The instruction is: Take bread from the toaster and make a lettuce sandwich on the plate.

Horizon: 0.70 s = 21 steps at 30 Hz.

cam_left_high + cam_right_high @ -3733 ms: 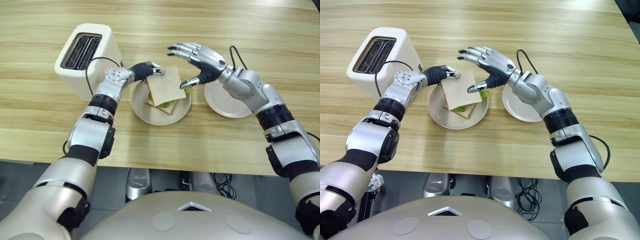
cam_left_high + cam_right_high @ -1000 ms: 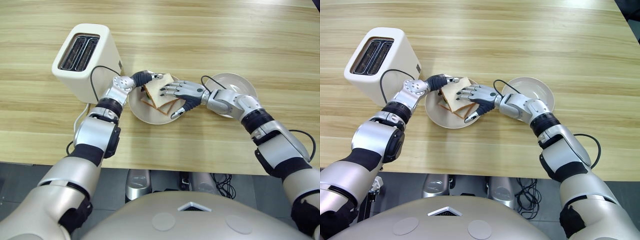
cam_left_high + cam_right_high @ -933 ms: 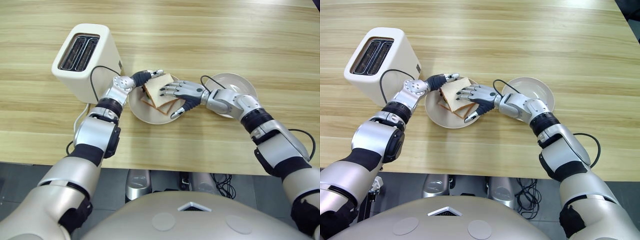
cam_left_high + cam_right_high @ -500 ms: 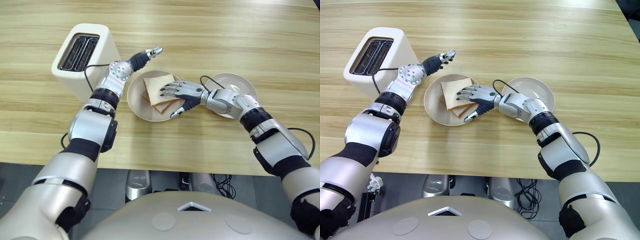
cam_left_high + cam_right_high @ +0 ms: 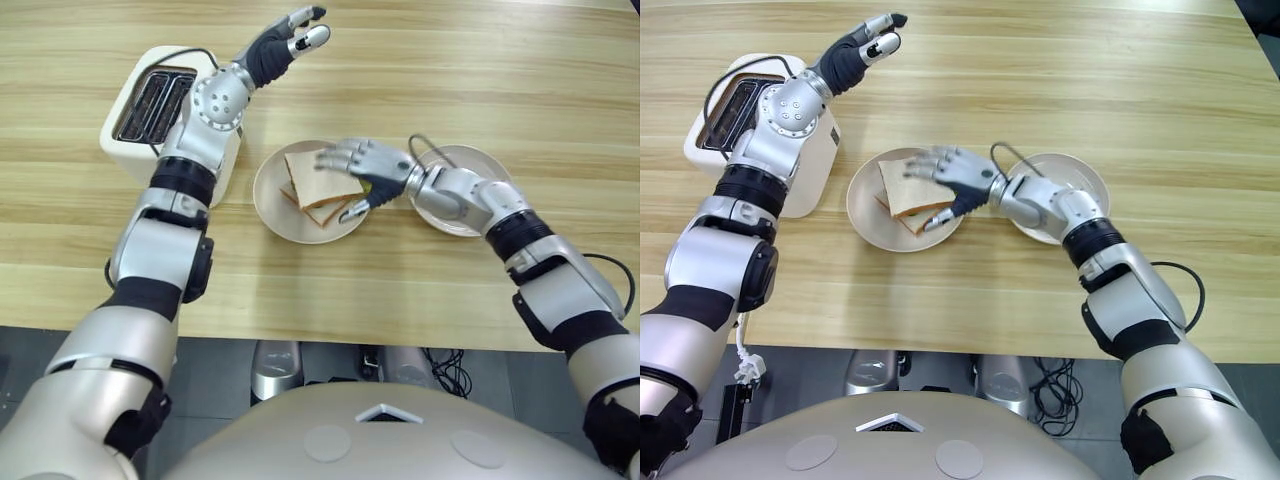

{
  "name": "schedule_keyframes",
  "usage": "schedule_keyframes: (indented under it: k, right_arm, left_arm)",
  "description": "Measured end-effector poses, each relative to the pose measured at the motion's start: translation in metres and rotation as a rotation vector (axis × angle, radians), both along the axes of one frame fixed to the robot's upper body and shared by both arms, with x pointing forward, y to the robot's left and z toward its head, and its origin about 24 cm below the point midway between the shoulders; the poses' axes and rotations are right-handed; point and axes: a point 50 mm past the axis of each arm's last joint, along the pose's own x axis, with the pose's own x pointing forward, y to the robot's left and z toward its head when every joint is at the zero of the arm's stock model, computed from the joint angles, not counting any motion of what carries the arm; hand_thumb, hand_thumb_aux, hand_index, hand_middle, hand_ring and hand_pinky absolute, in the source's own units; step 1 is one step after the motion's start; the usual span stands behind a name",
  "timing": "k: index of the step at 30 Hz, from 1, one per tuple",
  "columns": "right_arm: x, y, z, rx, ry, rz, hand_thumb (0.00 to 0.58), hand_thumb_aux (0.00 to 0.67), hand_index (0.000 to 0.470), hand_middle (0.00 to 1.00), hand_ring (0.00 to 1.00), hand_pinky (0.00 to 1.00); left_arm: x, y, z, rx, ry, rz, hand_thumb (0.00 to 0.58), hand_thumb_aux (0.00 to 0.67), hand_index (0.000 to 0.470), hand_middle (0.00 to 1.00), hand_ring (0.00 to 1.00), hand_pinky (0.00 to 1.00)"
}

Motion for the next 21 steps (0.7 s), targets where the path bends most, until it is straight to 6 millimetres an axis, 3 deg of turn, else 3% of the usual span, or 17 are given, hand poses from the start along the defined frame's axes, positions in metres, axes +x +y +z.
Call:
schedule_keyframes:
  k: [3,5,6,7,8,12,15,21]
  right_arm:
    - [-0.001,-0.011,0.026,0.089,-0.078,-0.005,0.0,0.0,0.0,0.0,0.0,0.0]
    - [-0.004,-0.016,0.032,0.131,-0.058,0.002,0.0,0.0,0.0,0.0,0.0,0.0]
    - [-0.008,-0.017,0.03,0.16,0.005,0.019,0.0,0.0,0.0,0.0,0.0,0.0]
    - [-0.015,-0.019,0.024,0.191,0.098,0.039,0.458,0.363,0.249,0.09,0.09,0.09]
    - [-0.024,-0.022,0.014,0.23,0.224,0.062,0.58,0.67,0.46,1.0,1.0,1.0]
    - [-0.072,-0.032,-0.03,0.331,0.875,0.208,0.58,0.67,0.46,1.0,1.0,1.0]
    - [-0.1,-0.043,-0.045,0.311,1.216,0.339,0.58,0.67,0.46,1.0,1.0,1.0]
    - [-0.115,-0.051,-0.041,0.26,1.377,0.463,0.58,0.67,0.46,1.0,1.0,1.0]
  left_arm:
    - [-0.02,0.007,0.009,-0.012,-0.079,-0.061,0.0,0.0,0.0,0.0,0.0,0.0]
    - [-0.034,0.011,0.012,-0.023,-0.1,-0.104,0.0,0.0,0.0,0.0,0.0,0.0]
    - [-0.043,0.013,0.011,-0.031,-0.086,-0.136,0.46,0.365,0.251,0.43,0.43,0.43]
    - [-0.054,0.015,0.008,-0.036,-0.058,-0.181,0.58,0.67,0.46,0.95,0.95,0.95]
    - [-0.065,0.017,0.001,-0.041,-0.008,-0.23,0.58,0.67,0.46,1.0,1.0,1.0]
    - [-0.112,0.032,-0.044,-0.098,0.337,-0.401,0.58,0.67,0.46,1.0,1.0,1.0]
    - [-0.147,0.047,-0.074,-0.104,0.573,-0.541,0.58,0.67,0.46,1.0,1.0,1.0]
    - [-0.179,0.065,-0.095,-0.048,0.761,-0.664,0.58,0.67,0.46,1.0,1.0,1.0]
